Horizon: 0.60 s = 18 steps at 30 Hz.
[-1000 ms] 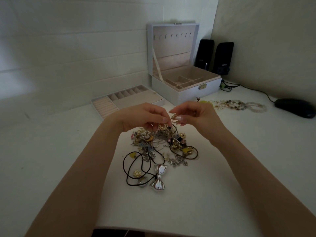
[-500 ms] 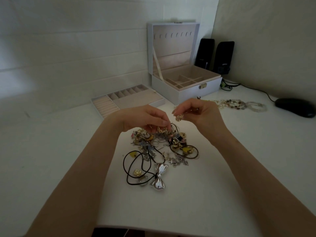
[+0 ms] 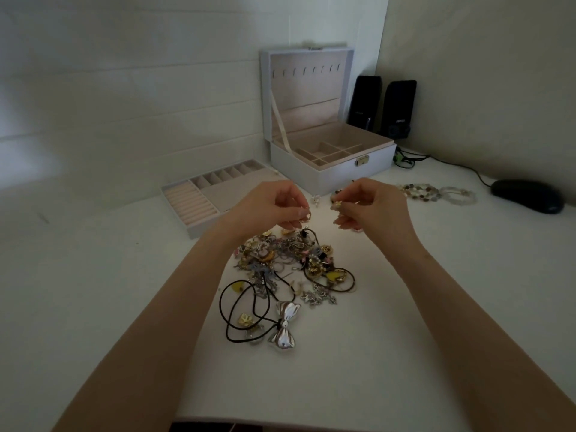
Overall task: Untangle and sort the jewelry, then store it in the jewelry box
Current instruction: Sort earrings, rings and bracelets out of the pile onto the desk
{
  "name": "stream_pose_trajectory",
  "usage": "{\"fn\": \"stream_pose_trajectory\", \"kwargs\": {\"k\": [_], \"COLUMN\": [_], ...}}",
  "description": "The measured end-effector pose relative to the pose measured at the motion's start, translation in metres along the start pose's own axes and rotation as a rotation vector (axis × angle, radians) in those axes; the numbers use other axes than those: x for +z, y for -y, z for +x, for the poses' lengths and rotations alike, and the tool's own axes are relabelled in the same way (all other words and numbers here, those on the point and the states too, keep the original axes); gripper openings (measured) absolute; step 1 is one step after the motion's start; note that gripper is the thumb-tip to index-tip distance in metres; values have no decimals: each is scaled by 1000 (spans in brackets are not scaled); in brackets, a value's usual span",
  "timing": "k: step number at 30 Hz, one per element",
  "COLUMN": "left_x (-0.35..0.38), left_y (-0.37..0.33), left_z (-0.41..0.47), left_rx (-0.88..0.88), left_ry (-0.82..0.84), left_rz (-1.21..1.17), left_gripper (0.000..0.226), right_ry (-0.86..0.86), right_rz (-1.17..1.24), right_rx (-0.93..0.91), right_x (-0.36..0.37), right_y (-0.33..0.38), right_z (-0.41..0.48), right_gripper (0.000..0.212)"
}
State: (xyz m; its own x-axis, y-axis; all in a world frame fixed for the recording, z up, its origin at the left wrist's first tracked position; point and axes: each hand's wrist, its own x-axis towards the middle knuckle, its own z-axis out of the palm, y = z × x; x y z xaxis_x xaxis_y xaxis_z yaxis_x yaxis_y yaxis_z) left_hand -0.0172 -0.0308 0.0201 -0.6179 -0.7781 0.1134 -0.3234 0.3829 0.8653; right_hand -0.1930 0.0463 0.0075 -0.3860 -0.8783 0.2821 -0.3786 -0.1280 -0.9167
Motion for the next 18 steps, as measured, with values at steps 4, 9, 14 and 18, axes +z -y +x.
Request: {"fn": "stream_pose_trajectory", "kwargs": {"k": [4,9,14,18], "left_x": [15,33,62,88], "left_y": [-5,-28,-40,-48], "left_z": [6,19,37,63], "left_rx": [6,-2,-12,26], "left_ry": [-43,59,139,110], "left_rz": [-30,-16,61,178], "left_gripper": [9,12,17,17], "right_ry": [-45,-77,-101,-164], "right_rz": [-22,-39,-230,-423], "right_rx": [65,145,252,252], "right_x": [-12,-33,-61,-73], "right_y": [0,-5,-12,-29], "right_z": [5,14,29,40], "right_gripper": [17,18,17,32]}}
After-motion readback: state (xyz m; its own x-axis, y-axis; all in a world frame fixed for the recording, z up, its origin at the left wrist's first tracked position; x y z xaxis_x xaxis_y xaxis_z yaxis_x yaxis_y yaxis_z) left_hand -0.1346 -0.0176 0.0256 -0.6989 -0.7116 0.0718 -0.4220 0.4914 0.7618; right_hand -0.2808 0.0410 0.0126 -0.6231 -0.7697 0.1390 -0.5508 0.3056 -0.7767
